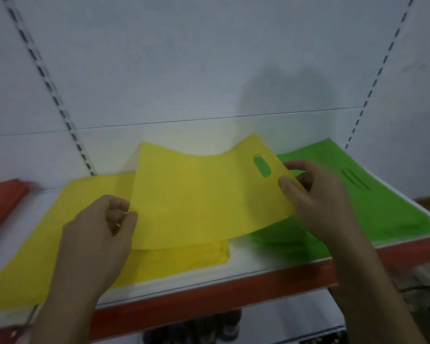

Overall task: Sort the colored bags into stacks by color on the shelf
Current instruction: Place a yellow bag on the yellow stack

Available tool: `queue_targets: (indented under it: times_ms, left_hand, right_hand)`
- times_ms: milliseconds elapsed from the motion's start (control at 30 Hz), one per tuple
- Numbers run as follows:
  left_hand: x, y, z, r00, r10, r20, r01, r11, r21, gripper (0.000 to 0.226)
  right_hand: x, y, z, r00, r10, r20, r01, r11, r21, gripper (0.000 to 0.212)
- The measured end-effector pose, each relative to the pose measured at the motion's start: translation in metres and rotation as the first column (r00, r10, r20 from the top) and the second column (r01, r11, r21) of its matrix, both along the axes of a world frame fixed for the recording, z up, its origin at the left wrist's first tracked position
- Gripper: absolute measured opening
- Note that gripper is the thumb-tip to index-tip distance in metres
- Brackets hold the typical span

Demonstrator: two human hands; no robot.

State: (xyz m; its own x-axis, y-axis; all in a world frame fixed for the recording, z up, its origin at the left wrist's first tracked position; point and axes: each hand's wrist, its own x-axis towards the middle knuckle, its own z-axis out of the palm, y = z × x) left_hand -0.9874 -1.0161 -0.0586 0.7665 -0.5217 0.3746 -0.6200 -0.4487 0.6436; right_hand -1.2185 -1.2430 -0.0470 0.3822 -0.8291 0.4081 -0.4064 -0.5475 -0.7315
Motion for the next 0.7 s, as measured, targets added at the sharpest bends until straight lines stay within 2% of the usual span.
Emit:
queue_targets:
  times_ms: [200,333,500,600,700]
  left_hand:
    - [0.046,0.064,-0.004,0.99,0.137,0.017,-0.136,0.99,-0.045,0.009]
    - [0.063,0.095,-0.006,0.982,0.191,-0.005,-0.191,0.979,-0.077,0.014]
    - [0.078,0.114,-0.018,0.988,0.142,-0.067,-0.138,0.989,0.061,0.026]
    - [0.079,0.117,-0.022,0.992,0.114,-0.047,-0.104,0.98,0.171,0.046]
    - [0.077,0.118,-0.024,0.996,0.085,-0.015,-0.08,0.972,0.219,0.053]
  right_hand:
    - [0.069,0.055,-0.003,0.987,0.158,0.025,-0.159,0.986,0.052,0.031]
    - [0.094,0.083,-0.013,0.986,0.164,-0.042,-0.163,0.986,0.023,0.029]
    - [0.105,0.108,-0.026,0.987,0.058,-0.151,-0.065,0.997,-0.043,0.028]
    - [0.109,0.122,-0.033,0.978,0.0,-0.207,-0.012,0.998,-0.056,0.028]
    - [0.11,0.128,-0.037,0.963,-0.05,-0.266,0.024,0.995,-0.099,0.03]
